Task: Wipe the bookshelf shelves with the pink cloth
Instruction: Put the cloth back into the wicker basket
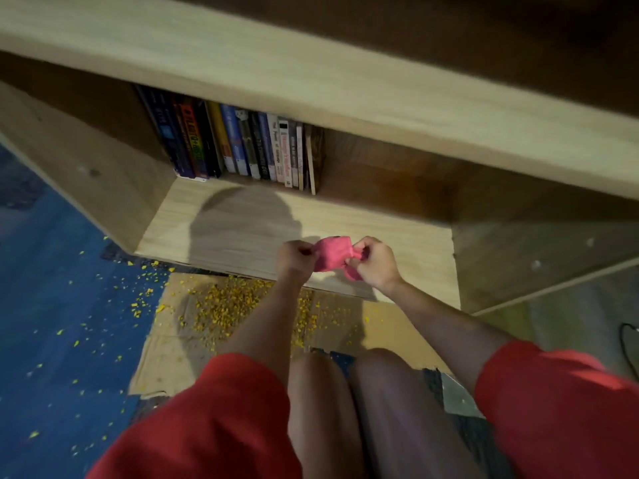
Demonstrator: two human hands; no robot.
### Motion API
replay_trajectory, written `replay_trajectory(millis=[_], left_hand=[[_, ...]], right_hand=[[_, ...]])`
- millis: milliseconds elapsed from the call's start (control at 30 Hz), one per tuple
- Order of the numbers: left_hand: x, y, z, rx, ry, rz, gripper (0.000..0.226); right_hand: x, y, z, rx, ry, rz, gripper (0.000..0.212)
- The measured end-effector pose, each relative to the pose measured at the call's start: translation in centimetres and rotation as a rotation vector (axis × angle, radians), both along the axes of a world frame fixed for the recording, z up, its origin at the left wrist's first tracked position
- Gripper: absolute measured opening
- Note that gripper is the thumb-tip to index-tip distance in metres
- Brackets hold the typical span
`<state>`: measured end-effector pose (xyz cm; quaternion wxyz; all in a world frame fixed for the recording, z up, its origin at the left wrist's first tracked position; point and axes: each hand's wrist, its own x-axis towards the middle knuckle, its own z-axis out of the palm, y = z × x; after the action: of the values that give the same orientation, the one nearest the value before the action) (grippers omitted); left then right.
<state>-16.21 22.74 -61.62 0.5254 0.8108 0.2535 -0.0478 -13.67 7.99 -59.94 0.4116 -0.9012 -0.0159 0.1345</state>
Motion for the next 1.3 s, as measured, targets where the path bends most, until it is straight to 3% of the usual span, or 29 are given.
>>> replay_trajectory(millis=[200, 333, 400, 500, 567, 667, 833, 1000, 1167, 1300], left_hand=[[-3.9, -0.3, 8.3, 0.001, 0.026, -0.027, 0.022], [-5.9, -0.9, 15.7, -0.073, 0.174, 0.013, 0.052], [-6.8, -1.0, 19.3, -0.079, 0.234, -0.072, 0.053], [-8.0, -1.7, 25.2, -0.052, 0.329, -0.295, 0.036], [-8.8, -2.2, 27.9, -0.054, 0.328, -0.332, 0.043], [-10.0, -3.2, 31.7, -0.002, 0.296, -0.371, 0.047], [-10.7, -3.5, 36.1, 0.130, 0.175, -0.440, 0.028], [-10.9, -2.8, 40.9, 0.123, 0.089, -0.545, 0.023], [-10.6, -2.5, 45.5, 0.137, -0.115, -0.559, 0.043], [-9.4, -2.8, 48.8, 0.194, -0.269, -0.621, 0.017]], right_hand=[[-3.4, -1.2, 7.0, -0.051, 0.019, 0.019, 0.039], [-5.8, -2.4, 13.5, -0.073, 0.037, 0.035, 0.026], [-6.9, -3.1, 17.0, -0.064, 0.016, 0.064, 0.013], [-8.4, -4.5, 22.4, -0.077, 0.034, 0.106, 0.019], [-9.5, -5.3, 25.4, -0.082, 0.052, 0.129, 0.022], [-10.7, -6.4, 28.9, -0.104, 0.032, 0.144, 0.021], [-11.2, -6.6, 34.6, -0.102, -0.053, 0.148, 0.025], [-11.2, -6.5, 40.0, -0.108, -0.152, 0.151, 0.023], [-11.9, -7.1, 45.2, -0.027, -0.316, 0.072, 0.022], [-12.0, -8.0, 48.6, 0.027, -0.386, -0.005, 0.023]])
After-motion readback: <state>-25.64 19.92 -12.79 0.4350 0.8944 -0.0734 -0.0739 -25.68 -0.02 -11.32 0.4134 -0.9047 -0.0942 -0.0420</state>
